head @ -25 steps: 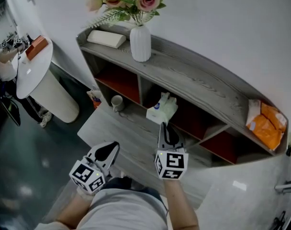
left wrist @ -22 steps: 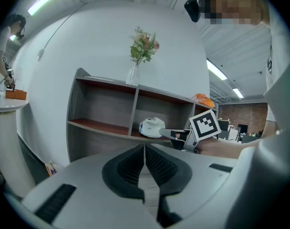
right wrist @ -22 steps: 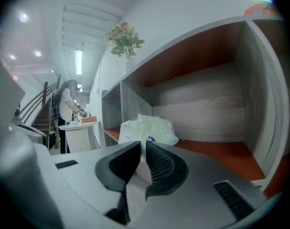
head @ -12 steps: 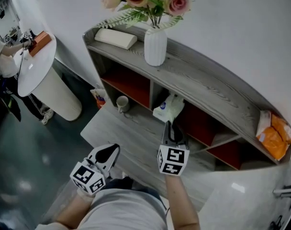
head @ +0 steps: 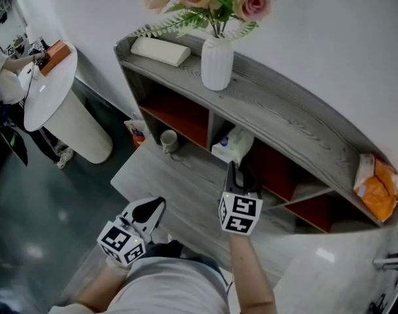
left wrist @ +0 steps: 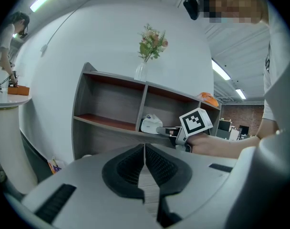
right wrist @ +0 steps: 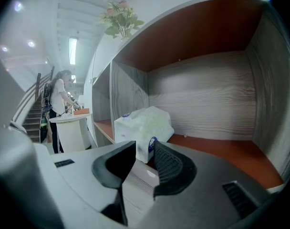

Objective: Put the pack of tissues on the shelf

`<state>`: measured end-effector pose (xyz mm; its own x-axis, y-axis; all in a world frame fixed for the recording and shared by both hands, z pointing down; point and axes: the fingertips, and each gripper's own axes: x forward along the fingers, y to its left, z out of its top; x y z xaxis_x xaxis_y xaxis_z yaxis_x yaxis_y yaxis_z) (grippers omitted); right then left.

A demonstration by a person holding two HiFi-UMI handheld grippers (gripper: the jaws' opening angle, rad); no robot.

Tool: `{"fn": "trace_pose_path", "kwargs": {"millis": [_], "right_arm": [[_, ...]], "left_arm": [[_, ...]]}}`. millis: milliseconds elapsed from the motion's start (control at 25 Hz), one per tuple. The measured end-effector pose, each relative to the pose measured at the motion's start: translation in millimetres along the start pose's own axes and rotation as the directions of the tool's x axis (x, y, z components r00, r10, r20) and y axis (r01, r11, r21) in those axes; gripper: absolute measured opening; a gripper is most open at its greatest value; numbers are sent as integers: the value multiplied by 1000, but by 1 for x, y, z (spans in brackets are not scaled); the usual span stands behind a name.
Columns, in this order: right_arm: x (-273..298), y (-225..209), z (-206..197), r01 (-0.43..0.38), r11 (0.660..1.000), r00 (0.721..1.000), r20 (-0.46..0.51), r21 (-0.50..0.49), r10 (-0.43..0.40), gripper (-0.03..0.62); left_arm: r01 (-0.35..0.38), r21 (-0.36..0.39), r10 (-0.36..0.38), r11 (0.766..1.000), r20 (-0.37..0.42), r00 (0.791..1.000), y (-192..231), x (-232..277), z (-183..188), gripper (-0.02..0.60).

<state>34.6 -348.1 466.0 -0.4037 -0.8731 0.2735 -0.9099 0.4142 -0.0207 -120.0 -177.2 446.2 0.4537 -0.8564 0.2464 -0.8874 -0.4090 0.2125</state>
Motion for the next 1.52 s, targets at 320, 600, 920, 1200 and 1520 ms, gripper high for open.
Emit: {"fn": "trace_pose_path", "kwargs": {"millis": [320,600,920,1200,1520], "right_arm": [[-17,-5,13,21,1000,999,31,8,-21,123],[-53,-22,18,59,998,996,61,28,-60,110],[-109,-50,13,157,982,983,76,109,-166,64],[-154,-61,4,218,966,968,99,138,-232,57],[-182,-53,-21,229,960,966,85,159,-245,55]], "left_arm": [[38,2,-38,999,6,999,-4,8,3,25],[125,9,-125,992,8,992,-19,31,6,25],[284,27,-284,958,-14,959,-51,71,14,25],[406,50,-405,912,-42,914,-84,96,16,25],[482,61,-478,874,-75,875,-110,110,11,25]]}}
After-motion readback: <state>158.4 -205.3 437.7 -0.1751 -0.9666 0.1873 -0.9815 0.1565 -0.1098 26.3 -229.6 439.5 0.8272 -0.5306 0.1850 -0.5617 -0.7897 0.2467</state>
